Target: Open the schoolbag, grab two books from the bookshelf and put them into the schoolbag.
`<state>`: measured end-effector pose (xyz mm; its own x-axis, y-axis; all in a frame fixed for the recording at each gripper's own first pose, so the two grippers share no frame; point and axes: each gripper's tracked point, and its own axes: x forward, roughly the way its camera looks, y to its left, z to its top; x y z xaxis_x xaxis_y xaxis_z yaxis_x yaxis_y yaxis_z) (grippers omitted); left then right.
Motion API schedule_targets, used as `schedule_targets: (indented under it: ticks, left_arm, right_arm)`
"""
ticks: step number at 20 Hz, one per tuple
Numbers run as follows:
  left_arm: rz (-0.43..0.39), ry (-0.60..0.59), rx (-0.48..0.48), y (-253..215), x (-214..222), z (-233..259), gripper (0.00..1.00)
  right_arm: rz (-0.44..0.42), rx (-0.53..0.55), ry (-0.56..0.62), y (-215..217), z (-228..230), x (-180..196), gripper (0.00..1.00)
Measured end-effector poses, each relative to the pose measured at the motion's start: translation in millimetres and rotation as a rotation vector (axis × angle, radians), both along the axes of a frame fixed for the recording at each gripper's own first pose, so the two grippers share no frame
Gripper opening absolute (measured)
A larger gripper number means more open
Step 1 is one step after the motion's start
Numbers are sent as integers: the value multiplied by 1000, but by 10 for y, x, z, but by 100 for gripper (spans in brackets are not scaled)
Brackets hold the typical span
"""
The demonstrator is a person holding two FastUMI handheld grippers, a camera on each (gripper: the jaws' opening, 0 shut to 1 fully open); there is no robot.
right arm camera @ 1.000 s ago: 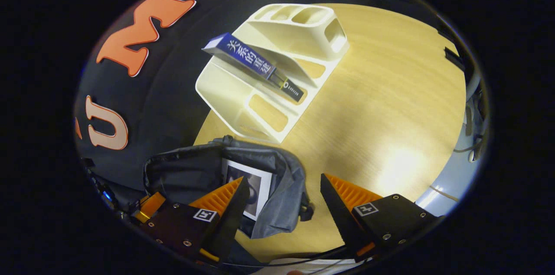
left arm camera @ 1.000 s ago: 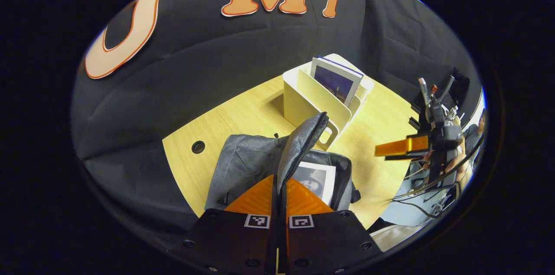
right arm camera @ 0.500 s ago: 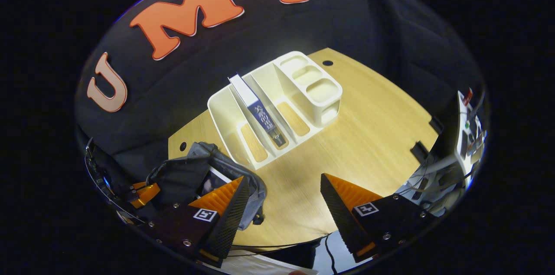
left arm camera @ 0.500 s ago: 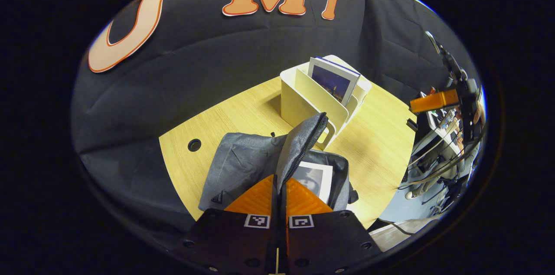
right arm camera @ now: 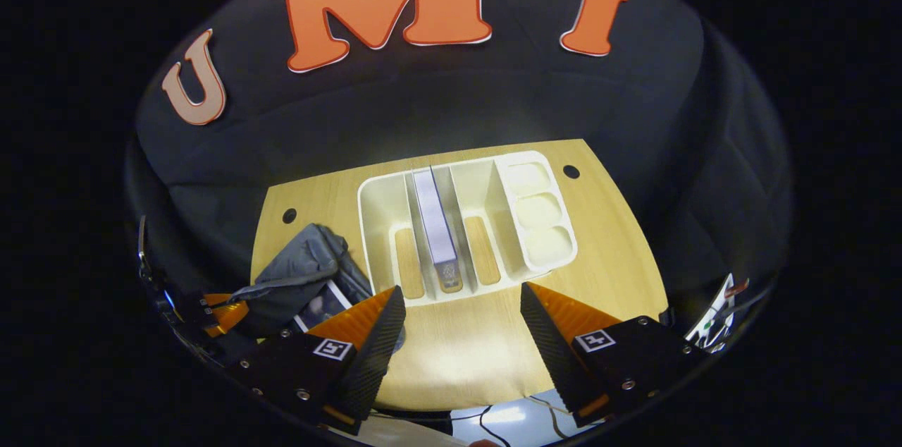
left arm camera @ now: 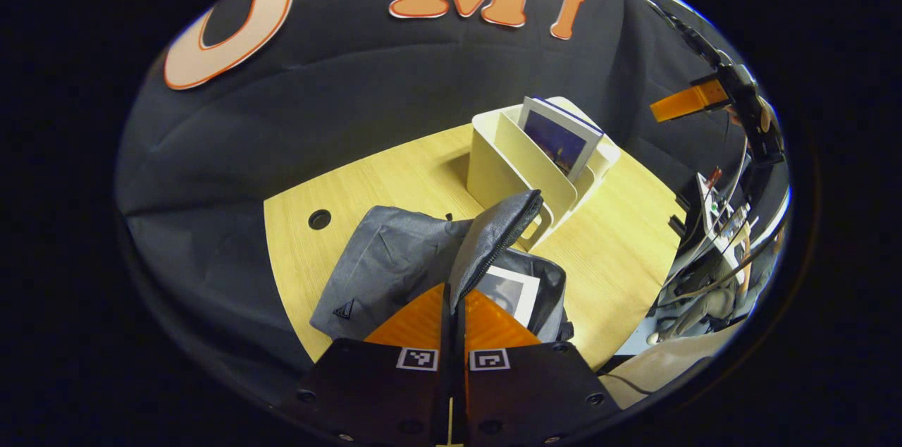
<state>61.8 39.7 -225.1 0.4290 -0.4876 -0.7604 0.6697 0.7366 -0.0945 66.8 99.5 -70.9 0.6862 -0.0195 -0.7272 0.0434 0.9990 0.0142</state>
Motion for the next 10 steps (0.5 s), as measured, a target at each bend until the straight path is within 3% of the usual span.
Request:
schedule_targets:
  ticks: [6, 10]
  left_arm:
    - [121, 27, 4, 38, -22, -32, 2]
    - [167, 34, 19, 7, -29, 10, 2]
  right_arm:
    - [145, -59, 108, 200, -437, 860, 99]
    - [185, -60, 166, 265, -765, 1226, 99]
